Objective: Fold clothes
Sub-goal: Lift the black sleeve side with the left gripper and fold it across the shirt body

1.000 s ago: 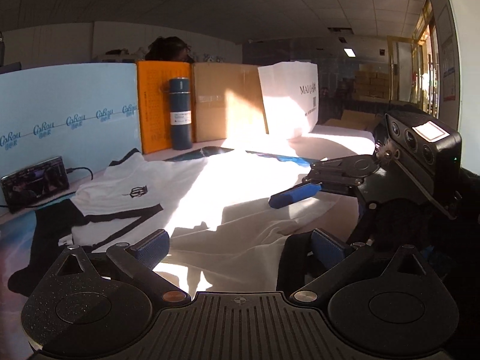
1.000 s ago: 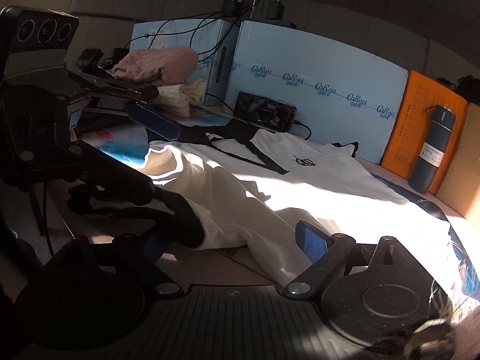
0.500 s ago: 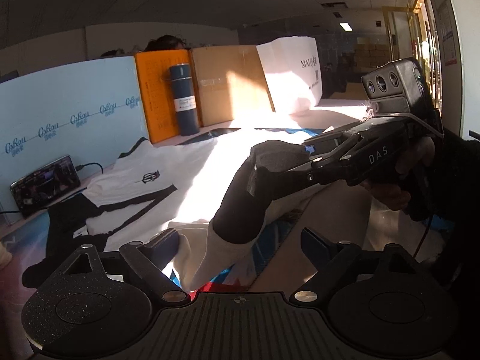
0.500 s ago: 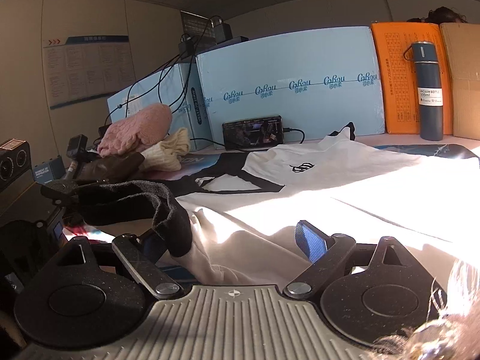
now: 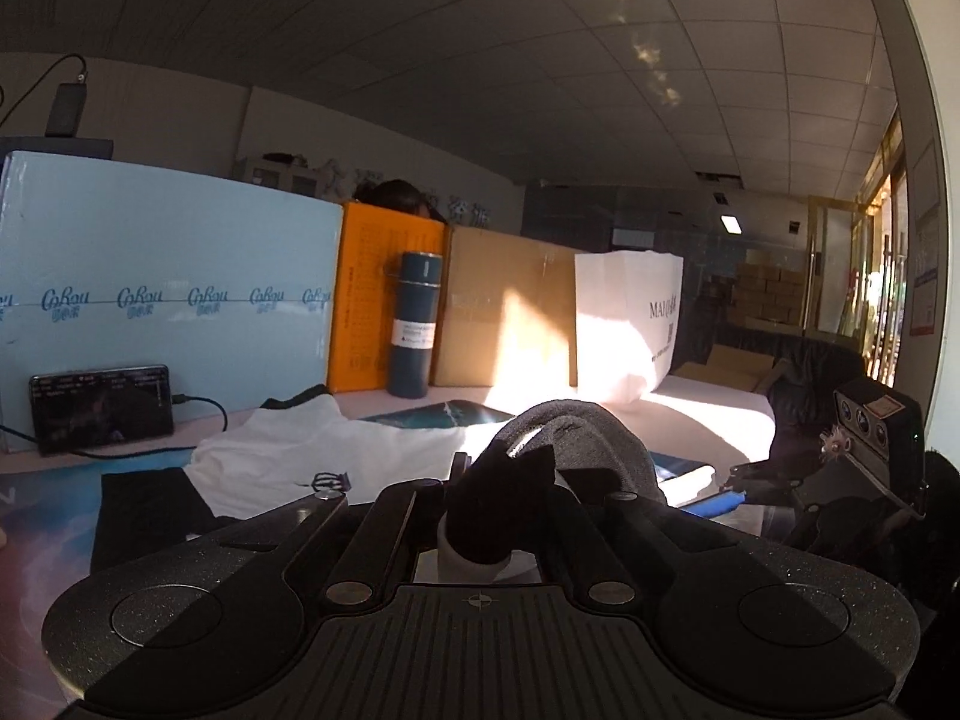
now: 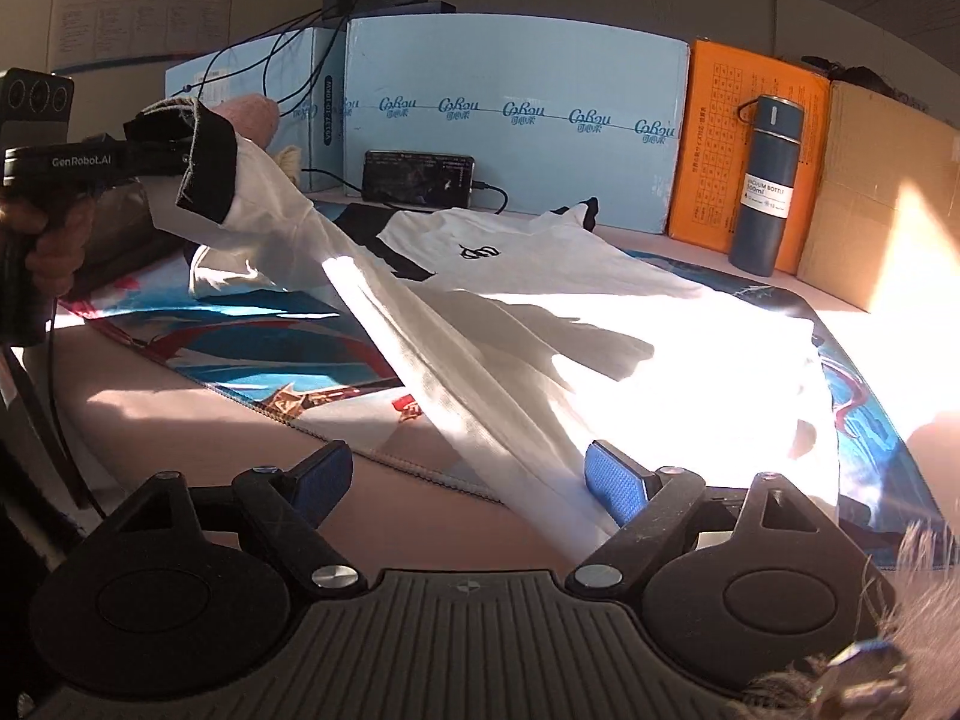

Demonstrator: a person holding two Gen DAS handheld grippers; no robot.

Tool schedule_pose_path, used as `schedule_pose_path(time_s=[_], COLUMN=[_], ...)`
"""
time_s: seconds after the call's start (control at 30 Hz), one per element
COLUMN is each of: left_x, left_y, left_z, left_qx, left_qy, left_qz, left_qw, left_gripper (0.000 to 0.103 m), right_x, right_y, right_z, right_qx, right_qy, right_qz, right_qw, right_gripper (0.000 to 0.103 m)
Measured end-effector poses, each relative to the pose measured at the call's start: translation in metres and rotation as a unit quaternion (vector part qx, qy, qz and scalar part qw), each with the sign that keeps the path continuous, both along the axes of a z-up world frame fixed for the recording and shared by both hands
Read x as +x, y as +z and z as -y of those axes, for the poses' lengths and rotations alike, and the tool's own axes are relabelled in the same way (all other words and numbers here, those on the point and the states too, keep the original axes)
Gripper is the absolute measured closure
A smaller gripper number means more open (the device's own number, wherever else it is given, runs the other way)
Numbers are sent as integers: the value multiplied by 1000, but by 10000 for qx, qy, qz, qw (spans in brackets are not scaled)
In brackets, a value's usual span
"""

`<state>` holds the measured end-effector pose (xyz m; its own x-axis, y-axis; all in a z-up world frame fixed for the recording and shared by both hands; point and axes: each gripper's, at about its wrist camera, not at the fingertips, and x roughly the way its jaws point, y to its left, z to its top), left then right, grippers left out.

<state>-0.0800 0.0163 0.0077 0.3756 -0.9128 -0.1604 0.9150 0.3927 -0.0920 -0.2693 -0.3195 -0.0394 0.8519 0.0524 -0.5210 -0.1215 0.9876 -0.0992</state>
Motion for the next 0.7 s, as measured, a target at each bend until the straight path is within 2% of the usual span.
schedule_pose_path(time_s=[0.07, 0.1, 0.17, 0.23, 0.3, 0.37, 0.47, 0.53, 0.63, 0.7], left_x=[-3, -5, -11, -19, -27, -34, -27, -15, 9, 19], left_y=[-1, -3, -7, -11, -13, -13, -14, -14, -9, -5], left_z=[-2, -3, -7, -11, -18, -24, -28, -23, -4, 13], left_qx=[84, 145, 297, 489, 626, 771, 666, 472, 348, 510], left_qy=[-74, -126, -354, -650, -1052, -1195, -761, -255, 405, 604], left_qz=[63, 90, 137, 163, -16, -76, -199, -267, -211, 7], left_qw=[9999, 9998, 9988, 9966, 9925, 9898, 9947, 9982, 9984, 9969], left_gripper=[103, 103, 103, 103, 103, 103, 103, 103, 102, 102], right_x=[-9, -14, -27, -40, -53, -63, -68, -64, -53, -43], right_y=[-1, -1, 0, 2, 6, 11, 17, 22, 31, 38], right_z=[13, 20, 28, 33, 30, 26, 25, 30, 37, 44], right_qx=[-176, -203, -174, -76, 93, 205, 273, 364, 449, 474], right_qy=[-295, -423, -541, -574, -473, -369, -367, -339, -207, -86], right_qz=[-92, -119, -106, -89, -78, -54, 83, 258, 483, 578], right_qw=[9994, 9988, 9983, 9983, 9988, 9991, 9989, 9984, 9976, 9972], right_gripper=[61, 66, 88, 98, 100, 100, 100, 100, 100, 100])
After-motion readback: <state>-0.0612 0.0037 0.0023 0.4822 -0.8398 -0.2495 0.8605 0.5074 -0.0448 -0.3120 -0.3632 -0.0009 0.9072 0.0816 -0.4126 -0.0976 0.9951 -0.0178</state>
